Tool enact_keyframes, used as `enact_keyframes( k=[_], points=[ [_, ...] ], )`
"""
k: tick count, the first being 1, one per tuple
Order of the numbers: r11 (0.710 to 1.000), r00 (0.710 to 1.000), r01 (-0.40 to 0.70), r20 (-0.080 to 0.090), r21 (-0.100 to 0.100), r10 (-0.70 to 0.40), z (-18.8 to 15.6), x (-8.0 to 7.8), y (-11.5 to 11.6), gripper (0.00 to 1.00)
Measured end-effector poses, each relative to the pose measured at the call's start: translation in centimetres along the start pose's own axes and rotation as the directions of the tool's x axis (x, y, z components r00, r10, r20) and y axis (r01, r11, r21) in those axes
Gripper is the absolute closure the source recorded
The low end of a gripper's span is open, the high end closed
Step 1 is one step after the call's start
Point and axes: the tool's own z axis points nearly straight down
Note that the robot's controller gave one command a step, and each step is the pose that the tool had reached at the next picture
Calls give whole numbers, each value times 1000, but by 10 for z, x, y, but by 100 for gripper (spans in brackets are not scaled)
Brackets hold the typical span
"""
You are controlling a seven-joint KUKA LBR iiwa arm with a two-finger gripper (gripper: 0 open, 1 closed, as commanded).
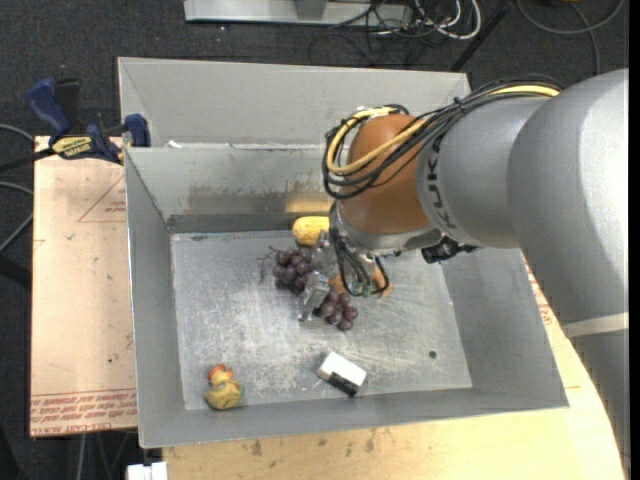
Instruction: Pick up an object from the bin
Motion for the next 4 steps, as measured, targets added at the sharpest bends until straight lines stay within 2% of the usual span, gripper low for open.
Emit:
enact_keyframes(
  k=[2, 4],
  points=[
    [1000, 1000, 0, -5, 2, 0, -2, 0, 0, 100],
    [1000, 1000, 1, -29, 13, 0, -25, 4, -2, 100]
  ],
)
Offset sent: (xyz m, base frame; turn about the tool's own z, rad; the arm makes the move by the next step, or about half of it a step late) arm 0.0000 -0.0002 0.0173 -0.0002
